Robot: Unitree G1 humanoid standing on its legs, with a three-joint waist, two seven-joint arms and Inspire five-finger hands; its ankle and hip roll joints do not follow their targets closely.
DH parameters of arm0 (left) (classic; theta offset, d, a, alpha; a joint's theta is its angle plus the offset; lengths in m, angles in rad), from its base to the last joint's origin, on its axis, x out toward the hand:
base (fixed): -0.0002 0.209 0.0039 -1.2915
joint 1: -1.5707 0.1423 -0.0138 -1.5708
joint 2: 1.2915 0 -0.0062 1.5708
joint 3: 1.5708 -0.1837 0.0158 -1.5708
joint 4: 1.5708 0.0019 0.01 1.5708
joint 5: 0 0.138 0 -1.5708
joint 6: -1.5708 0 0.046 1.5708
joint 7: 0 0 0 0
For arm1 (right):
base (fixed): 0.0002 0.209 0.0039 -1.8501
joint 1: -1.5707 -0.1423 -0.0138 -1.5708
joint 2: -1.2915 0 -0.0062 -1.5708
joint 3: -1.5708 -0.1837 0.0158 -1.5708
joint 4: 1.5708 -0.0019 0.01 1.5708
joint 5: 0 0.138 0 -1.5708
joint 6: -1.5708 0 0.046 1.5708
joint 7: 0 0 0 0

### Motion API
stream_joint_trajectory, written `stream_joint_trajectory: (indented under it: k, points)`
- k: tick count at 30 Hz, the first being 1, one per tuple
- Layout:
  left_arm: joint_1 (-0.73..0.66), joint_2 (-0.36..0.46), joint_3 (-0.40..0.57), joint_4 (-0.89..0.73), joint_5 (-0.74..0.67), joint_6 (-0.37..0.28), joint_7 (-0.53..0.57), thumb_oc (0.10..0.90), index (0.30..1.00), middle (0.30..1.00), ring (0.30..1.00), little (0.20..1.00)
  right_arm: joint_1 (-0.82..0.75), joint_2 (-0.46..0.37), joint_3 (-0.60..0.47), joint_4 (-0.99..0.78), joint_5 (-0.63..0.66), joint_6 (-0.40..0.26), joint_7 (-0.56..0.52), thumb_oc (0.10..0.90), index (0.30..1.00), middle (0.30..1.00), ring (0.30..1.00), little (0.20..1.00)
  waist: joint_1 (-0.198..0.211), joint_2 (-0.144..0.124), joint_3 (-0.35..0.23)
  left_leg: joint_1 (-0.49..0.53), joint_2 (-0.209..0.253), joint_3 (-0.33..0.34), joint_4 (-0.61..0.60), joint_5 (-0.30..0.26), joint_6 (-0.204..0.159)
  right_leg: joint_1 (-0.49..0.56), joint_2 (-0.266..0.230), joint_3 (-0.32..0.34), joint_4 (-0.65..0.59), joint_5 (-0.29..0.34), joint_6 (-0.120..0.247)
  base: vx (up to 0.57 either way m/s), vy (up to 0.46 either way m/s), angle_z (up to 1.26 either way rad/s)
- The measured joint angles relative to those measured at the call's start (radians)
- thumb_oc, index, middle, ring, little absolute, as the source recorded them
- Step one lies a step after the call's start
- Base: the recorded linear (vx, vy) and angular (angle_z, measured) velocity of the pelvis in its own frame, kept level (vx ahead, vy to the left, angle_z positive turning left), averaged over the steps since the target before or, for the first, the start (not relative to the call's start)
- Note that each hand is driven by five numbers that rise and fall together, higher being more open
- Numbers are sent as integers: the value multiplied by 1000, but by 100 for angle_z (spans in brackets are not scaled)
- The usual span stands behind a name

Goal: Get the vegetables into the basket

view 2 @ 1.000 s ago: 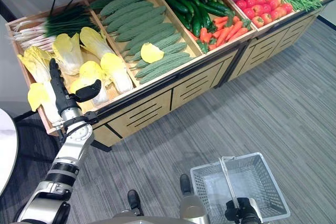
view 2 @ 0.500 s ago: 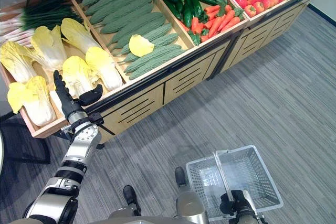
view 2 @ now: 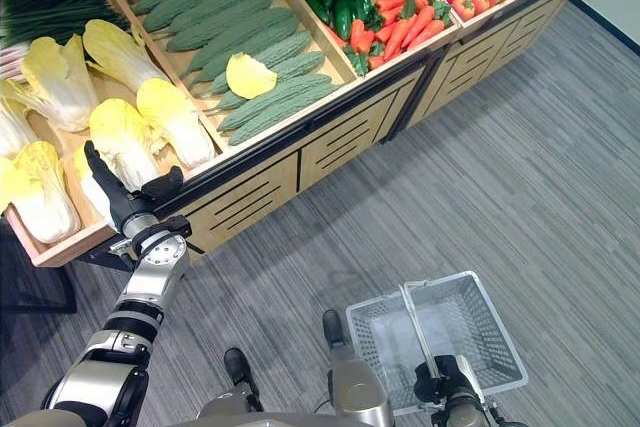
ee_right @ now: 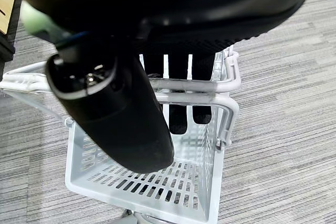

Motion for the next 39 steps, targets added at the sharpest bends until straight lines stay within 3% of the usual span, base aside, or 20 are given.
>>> stream_joint_trajectory:
  k: [5,9,11,12,13,14,15,19,25,33,35,37,39]
  points:
    - [-67,28,-12,89,15,4,6,900,1000,1000,1000,1000,-15,1,23,10,-4,-1,-2,400,300,300,300,300,0,-5,3,-4,2,6,0,1,-1,-7,3,6,0,7,-7,-1,-1,-2]
    - [-142,53,-21,162,26,43,4,900,1000,1000,1000,1000,-21,2,28,9,-20,-4,-3,400,300,300,300,300,-5,-11,6,-6,4,11,0,3,-4,-12,5,10,0,5,-2,-6,5,-4]
    - [-203,84,-62,278,42,47,4,900,1000,1000,1000,1000,-24,0,40,11,-20,-5,-4,400,300,300,300,300,-10,-12,6,-8,4,12,0,3,-5,-15,6,12,0,6,-2,0,0,0]
    - [-273,109,-102,361,60,75,-6,839,915,915,915,915,-31,0,46,14,-20,-4,-5,400,300,300,300,300,-10,-11,6,-11,5,13,0,4,-6,-19,6,14,0,8,-2,-3,18,-5]
    - [-325,137,-142,426,74,112,-23,608,591,591,591,591,-39,0,47,10,-20,-7,-5,400,300,300,300,300,-15,-11,6,-13,5,16,0,5,-7,-24,7,17,0,10,-1,-3,16,-8]
    - [-359,152,-173,477,85,137,-40,420,327,327,327,327,-50,0,55,11,-19,-6,-5,400,300,300,300,300,-20,-11,6,-15,5,19,0,5,-8,-28,7,20,0,11,-1,-10,14,-12]
    - [-417,161,-200,588,99,147,-57,400,300,300,300,300,-68,-1,69,11,-19,-5,-5,400,300,300,300,300,-24,-10,6,-17,4,25,0,5,-8,-33,8,22,0,15,-1,-8,5,-11]
    - [-473,184,-212,663,126,211,-78,400,300,300,300,300,-86,-3,85,-4,-19,-5,-4,400,300,300,300,300,-27,-2,11,-18,8,30,0,7,-8,-37,13,27,1,25,-14,3,7,-7]
    - [-439,200,-190,670,113,189,-90,400,300,300,300,300,-97,-3,89,-5,-19,-5,6,400,300,300,300,300,-21,4,15,0,14,24,0,7,-9,-18,20,26,1,25,-14,0,0,0]
    - [-408,209,-79,635,2,145,-123,400,300,300,300,300,-94,-5,88,-5,-19,-5,11,400,300,300,300,300,-24,10,16,24,15,22,0,7,-9,4,20,26,1,25,-14,1,1,1]
    - [-376,186,-8,503,-85,149,-103,400,300,300,300,300,-89,-6,83,-4,-19,-3,11,400,300,300,300,300,-15,11,15,27,15,10,0,7,-9,13,18,17,1,24,-15,8,5,11]
    - [-359,158,0,425,-125,139,-86,400,300,300,300,300,-85,-8,83,4,-20,5,11,400,300,300,300,300,0,12,15,32,14,1,0,8,-10,23,16,8,1,24,-15,-2,-3,14]
    - [-289,137,-3,247,-141,138,-58,400,300,300,300,300,-80,-8,72,6,-20,6,12,400,300,300,300,300,7,11,16,31,13,-9,0,10,-12,27,13,-1,1,23,-15,-18,-8,14]
